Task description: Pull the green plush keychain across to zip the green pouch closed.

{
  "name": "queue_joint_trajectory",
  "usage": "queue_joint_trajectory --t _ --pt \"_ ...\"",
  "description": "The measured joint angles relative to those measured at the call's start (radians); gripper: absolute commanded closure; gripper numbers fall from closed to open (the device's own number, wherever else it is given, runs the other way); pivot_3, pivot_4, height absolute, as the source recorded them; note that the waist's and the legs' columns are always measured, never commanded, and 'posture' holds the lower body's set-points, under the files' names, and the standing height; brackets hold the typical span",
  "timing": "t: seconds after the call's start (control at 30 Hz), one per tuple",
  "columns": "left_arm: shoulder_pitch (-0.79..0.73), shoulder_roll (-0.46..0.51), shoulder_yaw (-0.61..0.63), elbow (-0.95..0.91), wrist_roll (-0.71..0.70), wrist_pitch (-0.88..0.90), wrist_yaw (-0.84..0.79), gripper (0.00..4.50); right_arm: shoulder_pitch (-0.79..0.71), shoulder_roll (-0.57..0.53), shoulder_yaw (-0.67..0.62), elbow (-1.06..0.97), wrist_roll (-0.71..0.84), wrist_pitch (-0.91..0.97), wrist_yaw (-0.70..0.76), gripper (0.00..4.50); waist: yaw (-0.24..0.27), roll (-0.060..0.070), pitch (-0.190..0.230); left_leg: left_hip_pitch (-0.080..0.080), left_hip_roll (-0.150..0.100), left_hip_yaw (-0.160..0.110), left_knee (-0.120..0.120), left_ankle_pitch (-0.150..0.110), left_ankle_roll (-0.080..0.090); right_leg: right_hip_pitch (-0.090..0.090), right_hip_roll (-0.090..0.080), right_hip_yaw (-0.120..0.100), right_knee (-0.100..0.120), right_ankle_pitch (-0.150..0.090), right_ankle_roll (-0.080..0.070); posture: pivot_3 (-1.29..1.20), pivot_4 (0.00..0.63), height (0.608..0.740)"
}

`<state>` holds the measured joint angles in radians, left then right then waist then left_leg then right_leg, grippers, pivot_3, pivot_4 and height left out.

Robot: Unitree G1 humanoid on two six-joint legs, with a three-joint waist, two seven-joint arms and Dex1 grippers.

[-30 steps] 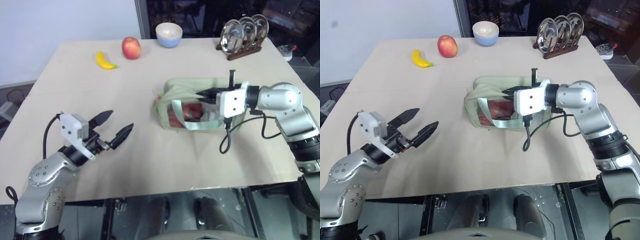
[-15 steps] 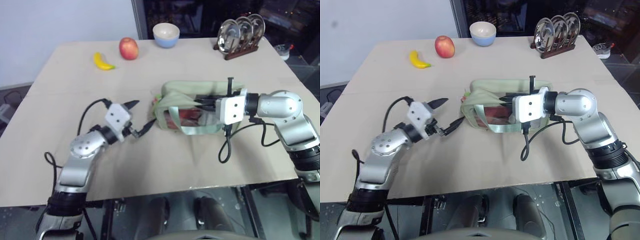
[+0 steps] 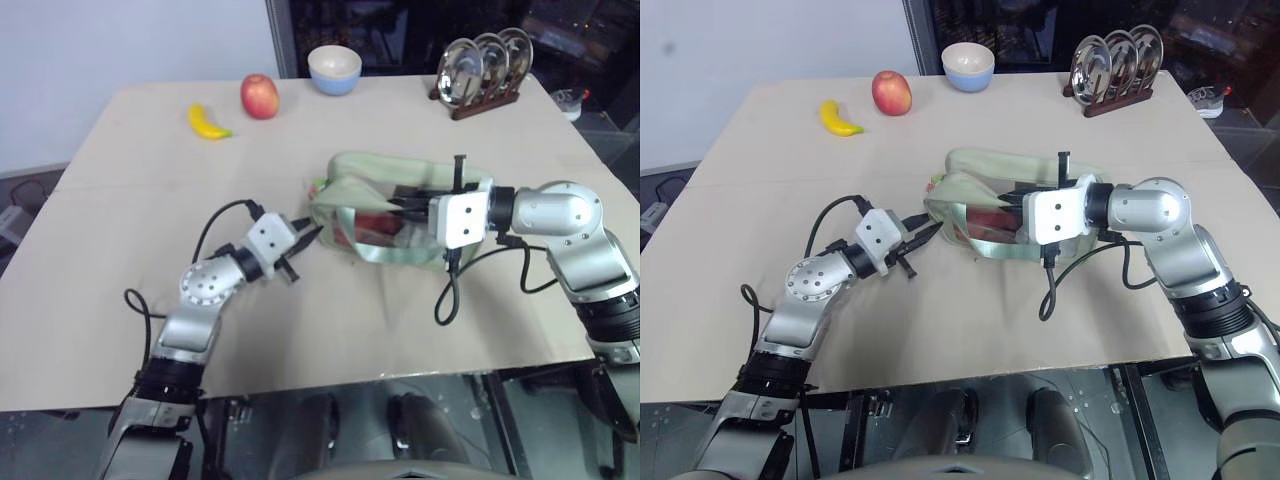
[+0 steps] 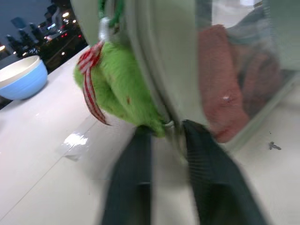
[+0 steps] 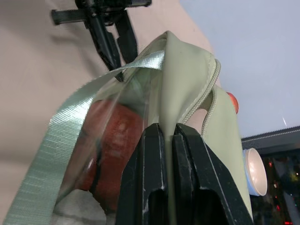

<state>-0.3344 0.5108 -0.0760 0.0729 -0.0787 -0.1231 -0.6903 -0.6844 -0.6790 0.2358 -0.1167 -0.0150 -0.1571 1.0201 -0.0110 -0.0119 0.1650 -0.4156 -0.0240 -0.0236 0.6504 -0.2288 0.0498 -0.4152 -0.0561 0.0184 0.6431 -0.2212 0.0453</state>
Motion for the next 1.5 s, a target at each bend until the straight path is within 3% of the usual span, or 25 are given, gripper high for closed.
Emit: queue_joint_trajectory --t 0.07,0.17,0.27,0.4,0.6,0.83,1.1,1.23,1.5 --pt "-0.002 0.005 0.004 0.010 -0.015 -0.009 -0.016 4.48 0.000 0.000 0.000 0.001 -0.004 -0.007 0.000 4.50 -0.001 0.000 0.000 0.000 0.000 0.000 0.000 0.000 0.000 0.000 0.000 0.000 0.000 0.000 0.000 0.00 0.150 0.740" --pt "0.046 0.033 0.051 -0.035 -0.119 0.022 -0.081 3.43 0.000 -0.004 0.000 0.009 -0.006 -0.040 0.003 4.50 -0.008 0.000 0.000 0.000 0.001 0.001 0.000 0.000 0.000 -0.001 0.000 0.001 0.000 0.000 0.000 0.00 0.150 0.740" --pt "0.067 0.062 0.129 -0.065 -0.165 0.030 -0.088 2.09 -0.001 -0.010 0.000 0.032 -0.014 -0.060 0.010 4.50 -0.001 0.000 0.000 0.000 0.001 -0.001 0.000 0.000 0.000 -0.001 0.000 -0.001 0.000 0.000 0.000 0.00 0.150 0.740" --pt "0.087 0.105 0.175 -0.090 -0.183 0.038 -0.101 2.09 -0.011 -0.022 0.000 0.049 -0.015 -0.085 0.023 4.50 0.004 0.000 0.000 0.000 -0.001 -0.001 0.001 0.000 0.000 0.001 -0.002 -0.001 0.000 0.000 0.000 0.00 0.150 0.740" --pt "0.075 0.099 0.138 -0.090 -0.171 0.036 -0.122 2.09 -0.012 -0.022 0.000 0.048 -0.015 -0.089 0.033 4.50 0.004 0.000 0.000 0.000 -0.001 -0.001 0.001 0.000 0.000 0.001 -0.001 -0.002 0.000 0.000 0.000 0.00 0.150 0.740" --pt "-0.005 0.063 0.069 -0.031 -0.073 -0.002 -0.100 2.09 -0.011 -0.035 0.000 0.028 -0.015 -0.085 0.044 4.50 0.005 0.000 0.000 0.000 -0.001 -0.001 0.001 0.000 0.000 0.001 -0.001 -0.002 0.000 0.000 0.000 0.00 0.150 0.740" --pt "-0.095 0.030 0.005 0.101 0.105 -0.172 -0.018 2.09 -0.005 -0.055 -0.004 0.017 -0.015 -0.057 0.042 4.50 0.024 0.000 0.000 0.000 -0.002 -0.001 0.001 0.000 0.000 0.001 0.000 -0.004 0.000 0.000 0.000 0.00 0.150 0.740" --pt "-0.092 0.010 -0.003 0.117 0.109 -0.178 -0.004 2.09 0.002 -0.056 -0.008 0.002 -0.016 -0.043 0.042 4.50 0.026 0.000 0.000 0.000 -0.002 -0.001 0.002 0.000 0.000 0.001 0.000 -0.005 0.000 0.000 0.000 0.00 0.150 0.740" --pt "-0.046 0.101 0.042 0.125 0.076 -0.228 -0.045 2.09 0.023 -0.070 -0.011 -0.032 -0.015 -0.042 0.041 4.50 0.023 0.000 0.000 0.000 -0.001 -0.001 0.001 0.000 0.000 0.001 0.000 -0.005 0.000 0.000 0.000 0.00 0.150 0.740"
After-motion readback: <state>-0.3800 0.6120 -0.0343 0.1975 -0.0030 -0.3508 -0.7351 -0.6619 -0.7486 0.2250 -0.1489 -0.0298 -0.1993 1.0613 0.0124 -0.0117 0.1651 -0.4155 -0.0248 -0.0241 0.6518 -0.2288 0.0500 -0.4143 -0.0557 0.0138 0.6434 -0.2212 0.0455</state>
